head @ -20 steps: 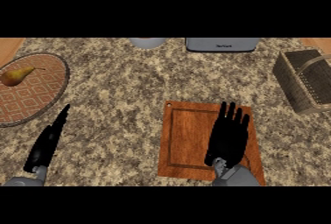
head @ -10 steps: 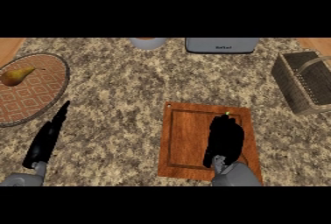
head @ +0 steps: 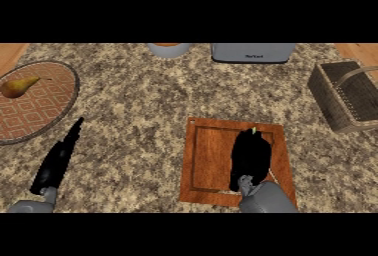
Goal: Pick the eggplant from the cutting board and place it in the basket
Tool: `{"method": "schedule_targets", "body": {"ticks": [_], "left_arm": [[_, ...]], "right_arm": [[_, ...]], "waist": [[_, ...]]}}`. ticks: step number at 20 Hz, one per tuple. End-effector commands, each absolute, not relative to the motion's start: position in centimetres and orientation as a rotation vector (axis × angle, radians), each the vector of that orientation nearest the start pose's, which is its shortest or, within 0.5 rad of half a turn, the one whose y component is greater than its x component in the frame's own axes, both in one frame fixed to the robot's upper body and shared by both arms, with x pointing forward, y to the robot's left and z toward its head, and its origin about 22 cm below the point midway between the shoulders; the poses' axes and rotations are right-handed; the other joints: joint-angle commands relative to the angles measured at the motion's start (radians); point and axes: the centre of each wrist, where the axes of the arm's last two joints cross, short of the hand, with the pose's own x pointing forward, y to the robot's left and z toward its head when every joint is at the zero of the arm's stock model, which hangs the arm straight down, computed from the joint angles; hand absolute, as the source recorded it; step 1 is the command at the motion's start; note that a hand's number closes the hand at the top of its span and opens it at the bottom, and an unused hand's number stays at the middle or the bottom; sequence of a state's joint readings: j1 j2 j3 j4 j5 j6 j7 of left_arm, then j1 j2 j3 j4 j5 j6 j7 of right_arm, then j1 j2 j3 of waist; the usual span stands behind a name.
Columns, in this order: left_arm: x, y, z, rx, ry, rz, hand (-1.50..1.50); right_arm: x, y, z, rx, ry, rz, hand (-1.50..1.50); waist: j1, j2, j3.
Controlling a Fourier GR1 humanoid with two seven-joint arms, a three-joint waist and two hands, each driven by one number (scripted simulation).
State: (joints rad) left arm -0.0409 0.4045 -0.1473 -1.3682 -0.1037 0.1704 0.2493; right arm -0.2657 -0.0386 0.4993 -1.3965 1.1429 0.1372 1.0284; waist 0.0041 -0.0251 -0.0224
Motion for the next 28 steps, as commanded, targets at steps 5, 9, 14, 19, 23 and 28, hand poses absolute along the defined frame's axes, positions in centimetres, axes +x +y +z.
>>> {"method": "schedule_targets", "body": {"ticks": [5,9,14,19,23,28], "left_arm": [[23.8,32.4,-0.3,0.505,-1.153,-0.296,0.00],[23.2,32.1,-2.2,0.510,-1.116,-0.253,0.00],[23.3,32.8,-1.9,0.521,-1.117,-0.229,0.00],[23.1,33.0,-1.6,0.529,-1.114,-0.232,0.00],[22.5,32.3,-2.1,0.491,-1.130,-0.257,0.00],[23.0,31.4,-1.5,0.499,-1.143,-0.289,0.00]], "right_arm": [[26.3,-20.0,1.7,-1.199,-0.811,1.050,1.50],[26.8,-27.9,5.1,-1.191,-0.895,1.075,1.50],[27.1,-37.7,11.8,-1.273,-1.079,1.043,1.50],[25.7,-45.5,19.5,-1.304,-1.317,0.920,1.50],[23.1,-51.8,24.4,-1.384,-1.456,0.795,1.50],[18.9,-57.7,31.0,-1.372,-1.573,0.727,1.50]], "waist": [[-0.015,0.017,0.024],[-0.080,0.012,0.028],[-0.091,0.017,0.029],[-0.088,0.012,0.028],[-0.064,0.016,0.028],[-0.019,0.024,0.026]]}}
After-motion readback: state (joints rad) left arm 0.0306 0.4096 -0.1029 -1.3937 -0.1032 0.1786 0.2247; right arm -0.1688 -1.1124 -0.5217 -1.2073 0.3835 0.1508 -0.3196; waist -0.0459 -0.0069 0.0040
